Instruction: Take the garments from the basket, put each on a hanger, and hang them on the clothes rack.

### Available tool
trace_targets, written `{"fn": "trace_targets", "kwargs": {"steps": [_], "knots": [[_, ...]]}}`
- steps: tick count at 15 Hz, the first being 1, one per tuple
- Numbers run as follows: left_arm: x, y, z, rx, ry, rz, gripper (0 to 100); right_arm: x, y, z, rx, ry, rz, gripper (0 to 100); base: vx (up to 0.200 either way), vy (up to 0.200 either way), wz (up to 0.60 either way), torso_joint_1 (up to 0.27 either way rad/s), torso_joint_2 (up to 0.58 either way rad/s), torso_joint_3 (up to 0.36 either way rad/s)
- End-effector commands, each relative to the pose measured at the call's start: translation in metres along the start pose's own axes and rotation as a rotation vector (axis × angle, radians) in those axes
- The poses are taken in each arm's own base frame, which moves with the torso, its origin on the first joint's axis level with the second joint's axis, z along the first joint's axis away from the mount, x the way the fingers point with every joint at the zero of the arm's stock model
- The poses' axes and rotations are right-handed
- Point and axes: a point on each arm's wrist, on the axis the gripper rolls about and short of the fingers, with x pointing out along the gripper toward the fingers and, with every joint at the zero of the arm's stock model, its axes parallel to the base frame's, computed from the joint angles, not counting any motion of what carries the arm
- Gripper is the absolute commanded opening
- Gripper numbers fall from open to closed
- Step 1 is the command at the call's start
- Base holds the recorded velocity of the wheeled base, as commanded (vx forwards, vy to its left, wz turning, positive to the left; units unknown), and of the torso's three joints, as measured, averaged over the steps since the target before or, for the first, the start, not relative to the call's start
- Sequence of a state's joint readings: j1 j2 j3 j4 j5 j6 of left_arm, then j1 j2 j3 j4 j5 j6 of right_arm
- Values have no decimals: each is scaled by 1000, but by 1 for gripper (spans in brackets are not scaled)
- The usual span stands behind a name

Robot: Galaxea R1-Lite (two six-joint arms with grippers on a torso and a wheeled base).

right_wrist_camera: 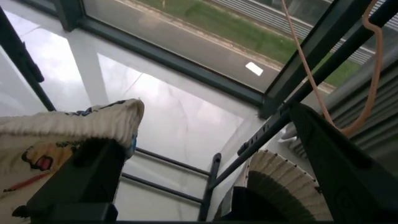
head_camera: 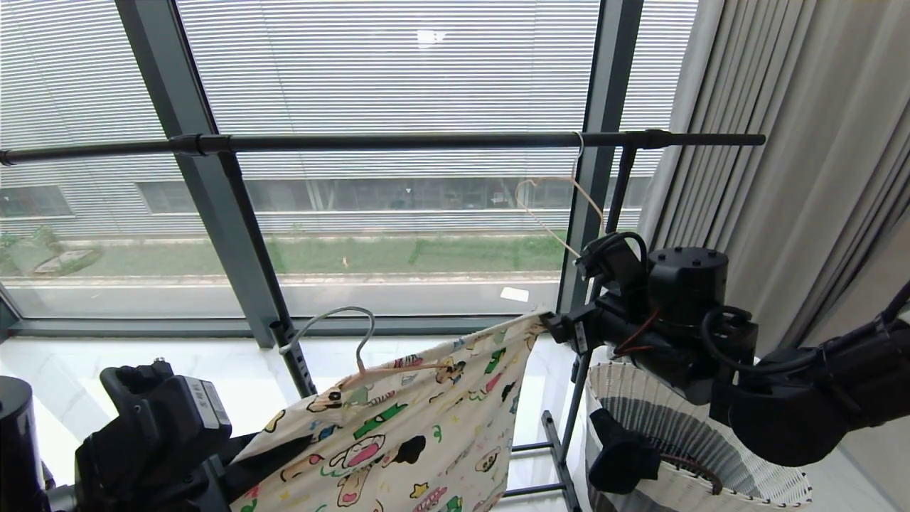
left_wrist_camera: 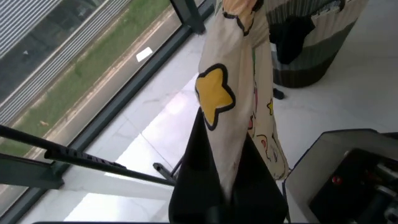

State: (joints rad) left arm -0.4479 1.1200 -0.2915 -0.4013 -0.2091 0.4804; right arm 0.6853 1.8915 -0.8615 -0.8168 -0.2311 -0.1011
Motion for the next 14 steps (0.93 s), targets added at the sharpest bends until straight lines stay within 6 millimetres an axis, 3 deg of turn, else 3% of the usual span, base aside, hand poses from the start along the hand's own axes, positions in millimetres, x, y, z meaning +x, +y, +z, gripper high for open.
{"fn": "trace_targets", "kwargs": {"steps": [1, 4, 8, 11, 14], "knots": [[11, 2, -2, -15, 42, -18, 0, -16, -5, 36, 11, -73, 62, 100, 0, 0, 0, 0, 0, 0], [22, 11, 5, -74, 52, -5, 0, -54, 0, 65, -44, -65, 243, 100, 0, 0, 0, 0, 0, 0], [23, 12, 15, -124, 15, -14, 0, -105, 7, 69, -95, 22, 515, 100, 0, 0, 0, 0, 0, 0], [24, 6, 24, -90, -55, -51, 0, -108, 6, 66, -171, 40, 545, 100, 0, 0, 0, 0, 0, 0], [25, -5, 31, -50, -104, -123, 0, -93, 12, 57, -266, 55, 577, 100, 0, 0, 0, 0, 0, 0]]}}
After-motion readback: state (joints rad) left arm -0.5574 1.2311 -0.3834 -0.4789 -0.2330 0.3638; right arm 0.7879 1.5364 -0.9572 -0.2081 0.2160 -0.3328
